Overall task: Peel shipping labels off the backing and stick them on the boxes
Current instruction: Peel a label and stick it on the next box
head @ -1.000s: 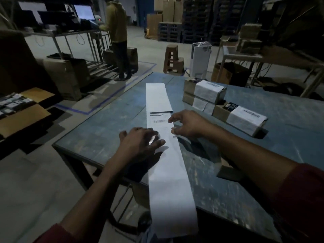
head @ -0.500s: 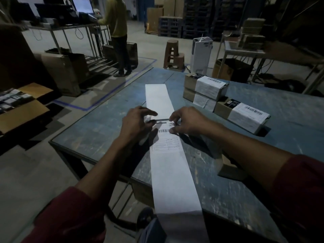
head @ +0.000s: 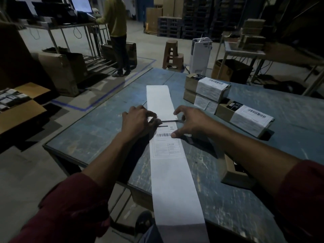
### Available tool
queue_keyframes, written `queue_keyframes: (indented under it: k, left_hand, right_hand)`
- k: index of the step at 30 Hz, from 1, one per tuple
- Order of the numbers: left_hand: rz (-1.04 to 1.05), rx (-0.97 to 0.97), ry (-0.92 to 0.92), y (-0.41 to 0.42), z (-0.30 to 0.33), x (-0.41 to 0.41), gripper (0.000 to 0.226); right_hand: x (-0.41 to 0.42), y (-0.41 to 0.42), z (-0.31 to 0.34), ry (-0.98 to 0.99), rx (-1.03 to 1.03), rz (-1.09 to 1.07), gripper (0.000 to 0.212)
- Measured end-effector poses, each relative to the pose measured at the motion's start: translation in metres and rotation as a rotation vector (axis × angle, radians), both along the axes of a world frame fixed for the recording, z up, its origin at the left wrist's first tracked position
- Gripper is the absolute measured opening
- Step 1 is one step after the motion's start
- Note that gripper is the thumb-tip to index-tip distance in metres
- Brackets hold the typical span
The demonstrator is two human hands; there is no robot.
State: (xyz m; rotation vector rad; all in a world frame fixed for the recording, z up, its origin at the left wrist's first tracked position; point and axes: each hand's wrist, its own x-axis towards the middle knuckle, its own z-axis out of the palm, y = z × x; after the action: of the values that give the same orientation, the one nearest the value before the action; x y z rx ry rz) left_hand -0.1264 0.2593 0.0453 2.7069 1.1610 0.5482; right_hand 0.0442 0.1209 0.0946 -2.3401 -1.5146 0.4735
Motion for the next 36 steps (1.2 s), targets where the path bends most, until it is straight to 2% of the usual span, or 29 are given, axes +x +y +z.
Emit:
queue_keyframes:
  k: [5, 8, 12, 15, 18, 22, 25, 30, 32, 36]
  left_hand:
    - [0.009, 0.063, -0.154, 0.004, -0.007, 0.005, 0.035]
    - [-0.019, 0.101, -0.135, 0.002, -0.011, 0.006, 0.030]
    - [-0.050, 0.109, -0.167, 0.005, -0.016, 0.006, 0.026]
    - [-0.072, 0.063, -0.241, 0.009, -0.016, 0.008, 0.029]
    - [-0.052, 0.050, -0.312, 0.011, -0.017, 0.009, 0.040]
    - [-0.058, 0.069, -0.346, 0.013, -0.018, 0.009, 0.038]
    - [-0.047, 0.086, -0.436, 0.009, -0.016, 0.009, 0.035]
    - [0.016, -0.025, -0.812, 0.005, -0.010, 0.003, 0.031]
    - [0.032, -0.078, -0.858, 0.007, -0.011, 0.003, 0.031]
    - [0.005, -0.078, -0.806, 0.006, -0.013, 0.006, 0.033]
  right_hand:
    - [0.009, 0.004, -0.008, 0.084, 0.010, -0.155, 0.102]
    - [0.010, 0.008, -0.008, 0.169, 0.023, -0.227, 0.093]
    - [0.009, 0.007, -0.009, 0.107, 0.067, -0.297, 0.092]
    - [0.005, 0.010, -0.011, 0.039, 0.072, -0.329, 0.077]
    - [0.006, 0.013, -0.008, 0.085, 0.068, -0.361, 0.059]
    - [0.009, 0.017, -0.013, 0.140, 0.034, -0.382, 0.041]
    - [0.009, 0.020, -0.019, 0.181, 0.083, -0.392, 0.048]
    - [0.004, 0.019, -0.017, 0.150, 0.083, -0.337, 0.057]
    - [0.002, 0.019, -0.016, 0.115, 0.051, -0.313, 0.053]
    - [-0.001, 0.019, -0.014, 0.044, 0.009, -0.308, 0.053]
